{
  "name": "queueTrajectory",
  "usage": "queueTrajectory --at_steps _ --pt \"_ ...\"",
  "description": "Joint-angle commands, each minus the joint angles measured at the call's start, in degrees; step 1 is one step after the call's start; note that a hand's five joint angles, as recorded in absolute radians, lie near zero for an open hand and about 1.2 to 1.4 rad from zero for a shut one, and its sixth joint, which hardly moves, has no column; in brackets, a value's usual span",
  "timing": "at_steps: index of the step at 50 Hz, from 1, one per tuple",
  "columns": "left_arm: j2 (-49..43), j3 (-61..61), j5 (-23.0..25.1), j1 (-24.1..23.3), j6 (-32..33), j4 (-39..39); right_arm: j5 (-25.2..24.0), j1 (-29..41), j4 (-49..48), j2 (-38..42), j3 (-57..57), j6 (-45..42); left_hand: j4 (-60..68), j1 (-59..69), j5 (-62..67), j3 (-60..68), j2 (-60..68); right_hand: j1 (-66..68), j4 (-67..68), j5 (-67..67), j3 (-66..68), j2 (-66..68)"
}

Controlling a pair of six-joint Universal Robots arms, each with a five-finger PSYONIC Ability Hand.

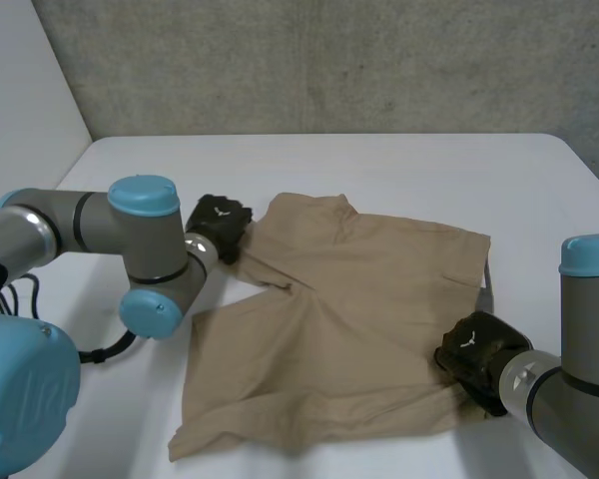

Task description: Fold the shorts.

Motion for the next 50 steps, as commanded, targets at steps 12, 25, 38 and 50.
queueTrajectory --at_steps 12,25,38,50 --pt "7.8 -12.3 -6.0 -3.5 6.7 0.4 0.2 0.4 -1.2 1.2 -0.3 2.0 -28.0 -23.8 -24.4 -26.8 -27.3 24.2 11.7 13.6 10.9 12.4" --pt "10.7 -10.1 -5.4 -3.3 1.1 1.1 0.1 0.3 -1.7 1.0 -0.1 2.4 -35.3 -31.1 -31.8 -34.1 -34.6 24.2 11.7 13.6 10.9 12.4" --pt "26.9 -23.0 -3.1 -4.2 -12.3 -8.4 0.1 0.2 -7.6 1.3 -3.6 12.2 -37.7 -33.4 -34.1 -36.5 -37.0 24.2 11.7 13.6 10.9 12.4" --pt "44.7 -40.6 -2.6 -4.5 -25.9 -18.5 0.1 -0.1 -8.2 2.6 -4.3 14.7 -38.0 -33.8 -34.4 -36.8 -37.3 24.2 11.7 13.6 10.9 12.4"
